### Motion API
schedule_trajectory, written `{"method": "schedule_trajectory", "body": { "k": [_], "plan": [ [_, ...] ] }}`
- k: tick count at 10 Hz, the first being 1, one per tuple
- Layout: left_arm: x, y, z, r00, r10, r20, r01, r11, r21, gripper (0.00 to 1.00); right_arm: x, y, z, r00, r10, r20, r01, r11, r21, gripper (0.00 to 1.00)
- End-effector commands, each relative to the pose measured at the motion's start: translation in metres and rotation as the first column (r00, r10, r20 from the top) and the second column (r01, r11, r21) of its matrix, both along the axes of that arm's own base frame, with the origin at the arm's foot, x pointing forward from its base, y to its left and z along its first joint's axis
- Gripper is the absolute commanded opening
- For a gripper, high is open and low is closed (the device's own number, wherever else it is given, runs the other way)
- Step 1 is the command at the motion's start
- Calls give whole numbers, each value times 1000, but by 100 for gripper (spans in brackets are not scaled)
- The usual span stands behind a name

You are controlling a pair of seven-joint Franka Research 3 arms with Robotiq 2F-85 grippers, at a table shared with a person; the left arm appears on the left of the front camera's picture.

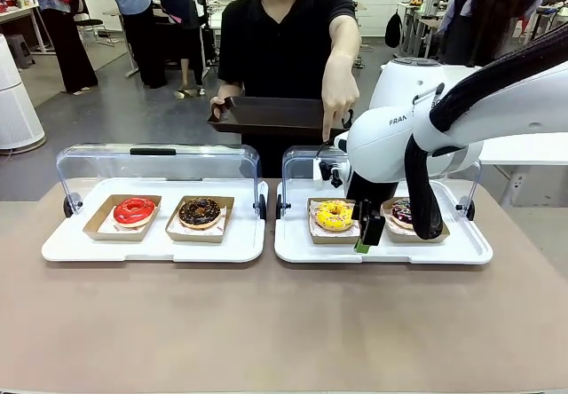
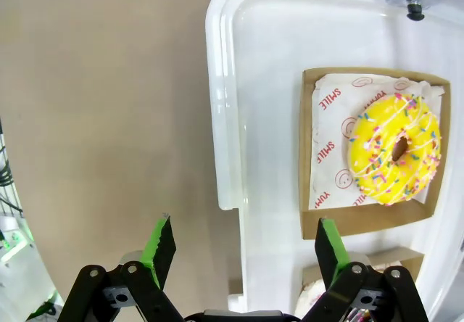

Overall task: Provide the desired donut to the person.
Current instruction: Pick up and lift the Paper togo box containing the Donut pointed at by the person.

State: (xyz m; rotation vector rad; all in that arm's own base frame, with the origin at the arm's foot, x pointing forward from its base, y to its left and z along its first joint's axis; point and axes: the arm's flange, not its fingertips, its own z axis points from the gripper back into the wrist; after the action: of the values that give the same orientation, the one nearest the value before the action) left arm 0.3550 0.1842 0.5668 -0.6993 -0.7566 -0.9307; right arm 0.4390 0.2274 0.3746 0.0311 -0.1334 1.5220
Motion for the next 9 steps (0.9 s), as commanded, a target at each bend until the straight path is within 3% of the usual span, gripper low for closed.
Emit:
{"method": "schedule_trajectory", "body": {
  "k": [1, 9],
  "plan": [
    [-1, 0, 0, 1000, 0, 7, 0, 1000, -13, 100, -3, -2, -1, 1000, 4, 0, -4, 1000, -1, 100],
    [-1, 0, 0, 1000, 0, 7, 0, 1000, -13, 100, 43, -2, -36, 1000, -14, 16, 14, 999, -38, 100]
  ]
}}
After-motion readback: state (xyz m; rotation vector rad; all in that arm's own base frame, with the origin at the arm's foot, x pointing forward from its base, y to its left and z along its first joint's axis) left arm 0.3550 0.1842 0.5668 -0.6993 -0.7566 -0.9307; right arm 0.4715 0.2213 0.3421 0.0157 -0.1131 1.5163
